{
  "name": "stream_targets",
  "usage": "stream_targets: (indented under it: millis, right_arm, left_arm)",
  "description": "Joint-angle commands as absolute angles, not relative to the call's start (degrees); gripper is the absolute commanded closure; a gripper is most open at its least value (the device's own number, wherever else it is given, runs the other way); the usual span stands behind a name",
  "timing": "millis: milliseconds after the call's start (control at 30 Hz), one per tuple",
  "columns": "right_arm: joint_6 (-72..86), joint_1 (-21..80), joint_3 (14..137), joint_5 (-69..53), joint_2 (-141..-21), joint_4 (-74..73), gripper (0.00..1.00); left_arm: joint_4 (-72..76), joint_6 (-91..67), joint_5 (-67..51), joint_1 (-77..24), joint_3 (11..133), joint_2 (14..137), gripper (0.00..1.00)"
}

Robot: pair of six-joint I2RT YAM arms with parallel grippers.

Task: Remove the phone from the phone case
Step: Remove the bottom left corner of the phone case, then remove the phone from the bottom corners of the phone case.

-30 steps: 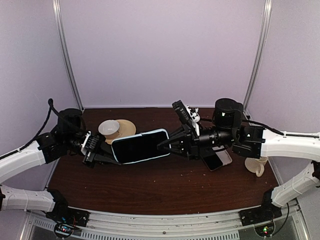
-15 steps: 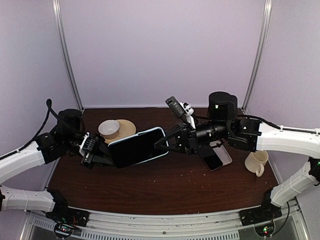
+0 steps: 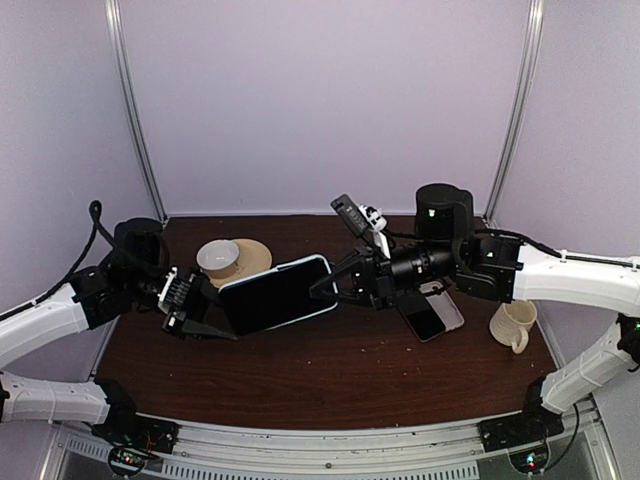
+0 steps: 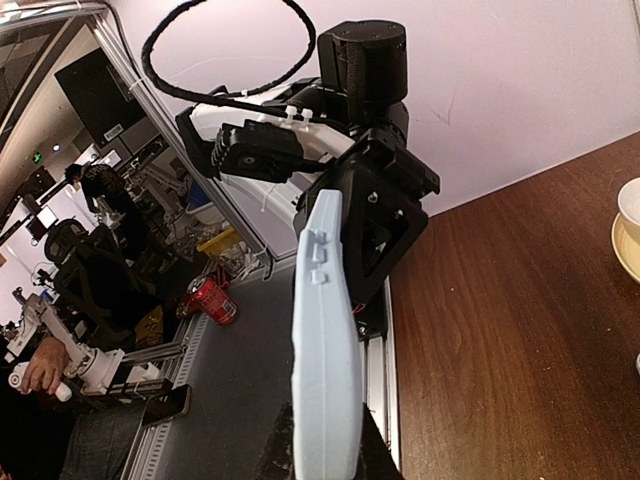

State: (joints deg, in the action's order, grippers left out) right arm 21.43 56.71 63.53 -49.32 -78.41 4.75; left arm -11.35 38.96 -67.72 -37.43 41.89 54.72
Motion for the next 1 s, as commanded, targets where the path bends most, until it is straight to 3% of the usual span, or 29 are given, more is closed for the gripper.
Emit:
stream_targets:
  millis: [0, 167, 433, 967]
  right_arm:
    - [16.91, 56.33, 65.09, -46.65, -76.1, 0.6, 1.0]
    - [6.81, 55.28, 66.62, -41.51, -71.64, -8.77, 1.0]
    - [-6.97, 54.14, 64.93, -34.41, -63.82, -14.87, 1.0]
    - [-21.18, 57.61, 58.88, -30.14, -62.4, -6.34, 1.0]
  left_arm:
    - [-7.43, 40.92, -66.55, -38.06, 42.5, 52.36, 0.58]
    - [-10.6, 43.42, -63.65, -38.06, 43.11, 51.15, 0.51]
    - [-6.29, 42.36, -55.41, -38.01, 41.42, 48.78, 0.5]
    - [-4.05, 37.79, -65.76, -39.03, 41.99, 53.9, 0.5]
